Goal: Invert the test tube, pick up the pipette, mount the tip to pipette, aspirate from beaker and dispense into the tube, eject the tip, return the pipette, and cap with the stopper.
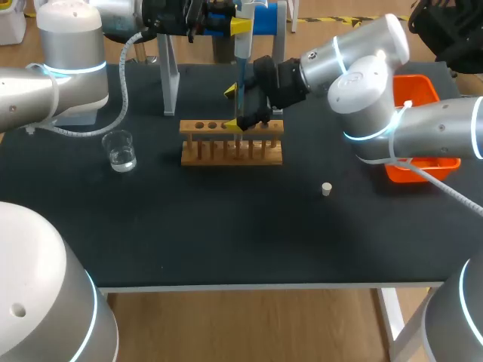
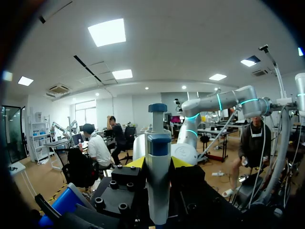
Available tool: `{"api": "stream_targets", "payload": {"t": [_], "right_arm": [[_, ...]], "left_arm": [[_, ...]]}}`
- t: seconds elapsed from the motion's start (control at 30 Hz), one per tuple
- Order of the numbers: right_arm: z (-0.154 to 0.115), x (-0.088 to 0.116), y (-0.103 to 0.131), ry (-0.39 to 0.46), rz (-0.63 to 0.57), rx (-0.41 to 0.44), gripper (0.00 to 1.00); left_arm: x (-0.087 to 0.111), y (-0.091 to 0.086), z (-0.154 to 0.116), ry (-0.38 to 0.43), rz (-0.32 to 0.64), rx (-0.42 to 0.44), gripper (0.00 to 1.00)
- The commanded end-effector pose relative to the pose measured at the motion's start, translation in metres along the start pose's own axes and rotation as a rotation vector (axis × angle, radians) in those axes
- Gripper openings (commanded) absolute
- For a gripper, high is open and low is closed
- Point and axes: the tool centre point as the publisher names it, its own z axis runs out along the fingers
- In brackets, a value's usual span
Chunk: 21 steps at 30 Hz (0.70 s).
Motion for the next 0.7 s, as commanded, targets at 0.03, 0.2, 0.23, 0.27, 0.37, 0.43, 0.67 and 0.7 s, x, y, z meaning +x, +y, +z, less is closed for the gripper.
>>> {"api": "stream_targets", "payload": {"t": [0.03,0.2,0.23,0.27,0.37,0.43,0.67,0.7], "right_arm": [[0.0004,-0.0022,0.0000,0.006,0.000,0.003,1.00],[0.0004,-0.0022,0.0000,0.006,0.000,0.003,1.00],[0.0004,-0.0022,0.0000,0.006,0.000,0.003,1.00],[0.0004,-0.0022,0.0000,0.006,0.000,0.003,1.00],[0.0004,-0.0022,0.0000,0.006,0.000,0.003,1.00],[0.0004,-0.0022,0.0000,0.006,0.000,0.003,1.00],[0.0004,-0.0022,0.0000,0.006,0.000,0.003,1.00],[0.0004,-0.0022,0.0000,0.006,0.000,0.003,1.00]], "left_arm": [[-0.0009,-0.0005,-0.0009,0.004,-0.001,0.000,0.00],[-0.0009,-0.0005,-0.0009,0.004,-0.001,0.000,0.00],[-0.0009,-0.0005,-0.0009,0.004,-0.001,0.000,0.00],[-0.0009,-0.0005,-0.0009,0.004,-0.001,0.000,0.00],[-0.0009,-0.0005,-0.0009,0.004,-0.001,0.000,0.00],[-0.0009,-0.0005,-0.0009,0.004,-0.001,0.000,0.00],[0.0006,-0.0040,0.0003,0.004,0.006,-0.003,0.00],[0.0008,-0.0049,0.0006,0.004,0.007,-0.003,0.00]]}}
